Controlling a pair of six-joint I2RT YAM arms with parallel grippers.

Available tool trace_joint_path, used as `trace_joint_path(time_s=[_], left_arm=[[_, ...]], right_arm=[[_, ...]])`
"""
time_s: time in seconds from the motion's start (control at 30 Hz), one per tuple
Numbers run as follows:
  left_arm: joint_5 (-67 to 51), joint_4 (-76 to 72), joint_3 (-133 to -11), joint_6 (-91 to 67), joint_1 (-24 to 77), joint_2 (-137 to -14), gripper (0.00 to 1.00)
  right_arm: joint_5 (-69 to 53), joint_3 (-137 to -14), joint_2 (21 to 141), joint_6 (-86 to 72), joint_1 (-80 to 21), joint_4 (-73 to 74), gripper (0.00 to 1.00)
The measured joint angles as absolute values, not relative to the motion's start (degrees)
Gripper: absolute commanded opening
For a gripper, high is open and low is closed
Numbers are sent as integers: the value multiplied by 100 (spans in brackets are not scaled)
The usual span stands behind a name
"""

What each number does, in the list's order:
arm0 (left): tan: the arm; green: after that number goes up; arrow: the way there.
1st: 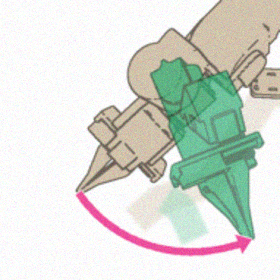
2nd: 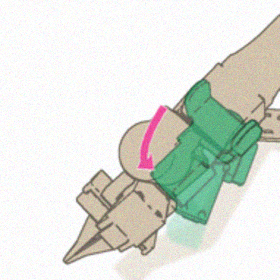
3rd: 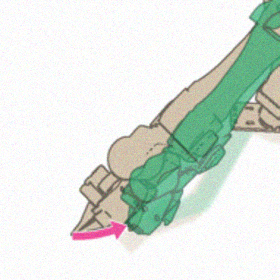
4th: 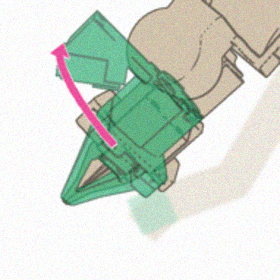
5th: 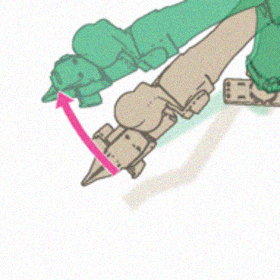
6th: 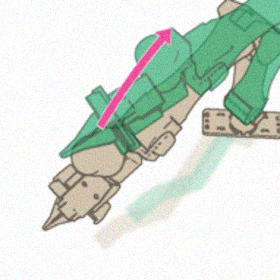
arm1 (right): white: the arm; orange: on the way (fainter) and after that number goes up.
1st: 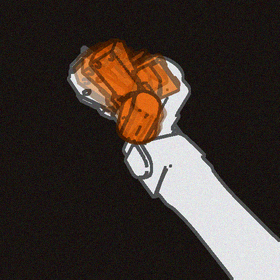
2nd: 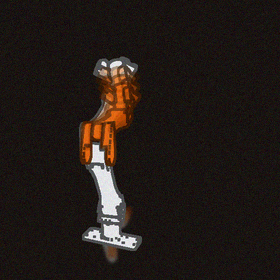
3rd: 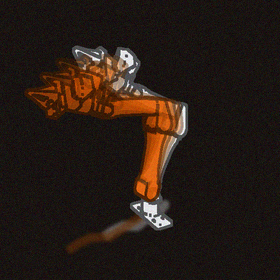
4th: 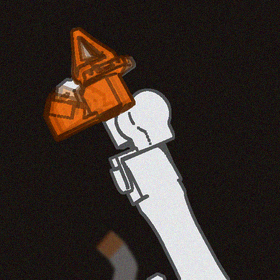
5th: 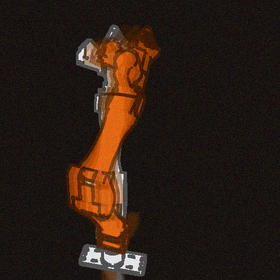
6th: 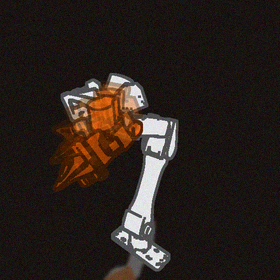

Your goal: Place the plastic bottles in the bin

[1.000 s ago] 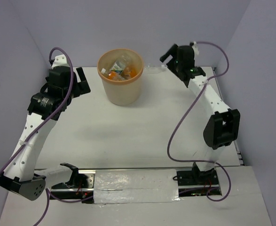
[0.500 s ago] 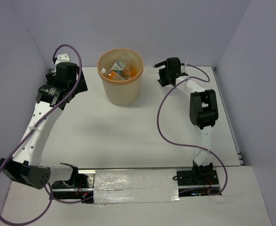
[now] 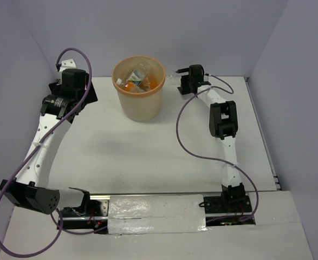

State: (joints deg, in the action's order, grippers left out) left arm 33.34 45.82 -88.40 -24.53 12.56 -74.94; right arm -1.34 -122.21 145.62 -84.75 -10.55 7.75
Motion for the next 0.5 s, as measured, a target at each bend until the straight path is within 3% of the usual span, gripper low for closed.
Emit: trace_joint_path(time_s=[0.5], left_arm=[[3448, 4622, -8877, -2436, 1238, -7605, 100]], right_arm=[[119, -13139, 15314, -8733, -1057, 980, 98]])
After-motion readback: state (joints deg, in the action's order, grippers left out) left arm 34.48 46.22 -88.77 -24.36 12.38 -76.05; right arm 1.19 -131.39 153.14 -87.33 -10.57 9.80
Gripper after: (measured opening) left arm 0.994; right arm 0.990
